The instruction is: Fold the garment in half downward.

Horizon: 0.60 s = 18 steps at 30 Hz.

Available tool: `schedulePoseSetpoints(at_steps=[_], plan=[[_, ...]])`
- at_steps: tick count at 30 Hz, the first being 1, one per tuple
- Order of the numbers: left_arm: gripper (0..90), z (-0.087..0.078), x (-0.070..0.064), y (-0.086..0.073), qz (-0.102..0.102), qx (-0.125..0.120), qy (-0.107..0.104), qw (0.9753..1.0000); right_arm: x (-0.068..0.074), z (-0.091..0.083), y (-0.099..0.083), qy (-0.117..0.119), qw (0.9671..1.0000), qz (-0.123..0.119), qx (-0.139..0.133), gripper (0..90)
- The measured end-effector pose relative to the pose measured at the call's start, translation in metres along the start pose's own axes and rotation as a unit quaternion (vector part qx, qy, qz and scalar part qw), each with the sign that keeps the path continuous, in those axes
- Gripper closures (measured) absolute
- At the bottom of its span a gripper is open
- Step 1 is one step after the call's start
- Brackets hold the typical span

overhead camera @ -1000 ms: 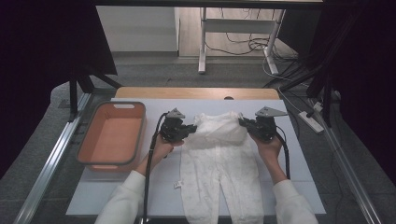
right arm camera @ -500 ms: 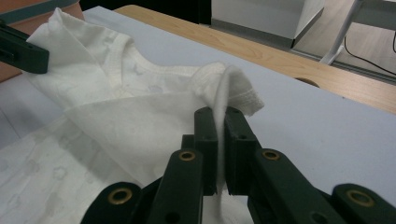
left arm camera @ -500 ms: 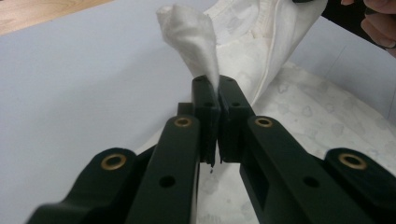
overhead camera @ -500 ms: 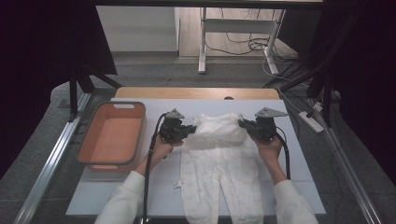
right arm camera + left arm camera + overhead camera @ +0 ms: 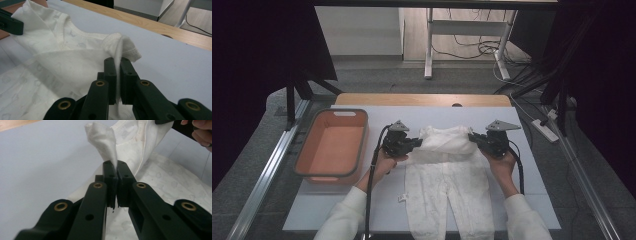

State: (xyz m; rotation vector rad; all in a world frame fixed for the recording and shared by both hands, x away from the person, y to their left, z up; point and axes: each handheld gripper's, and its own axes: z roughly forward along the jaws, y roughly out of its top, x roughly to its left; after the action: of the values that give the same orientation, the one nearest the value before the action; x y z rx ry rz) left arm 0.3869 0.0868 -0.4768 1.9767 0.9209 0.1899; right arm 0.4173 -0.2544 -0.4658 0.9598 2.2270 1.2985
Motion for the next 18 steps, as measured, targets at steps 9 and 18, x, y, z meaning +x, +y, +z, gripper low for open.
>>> schedulePoseSetpoints(at_steps=[9, 18], plan=[[86.7, -0.001, -0.005, -0.007, 0.003, 0.008, -0.002, 1.0000, 0.005, -0.006, -0.003, 0.004, 1.0000, -0.006, 0.004, 84.9], [86.6, -0.001, -0.006, -0.011, 0.003, 0.012, -0.001, 0.9999, 0.007, -0.006, -0.006, 0.007, 0.9999, -0.005, 0.011, 84.8]])
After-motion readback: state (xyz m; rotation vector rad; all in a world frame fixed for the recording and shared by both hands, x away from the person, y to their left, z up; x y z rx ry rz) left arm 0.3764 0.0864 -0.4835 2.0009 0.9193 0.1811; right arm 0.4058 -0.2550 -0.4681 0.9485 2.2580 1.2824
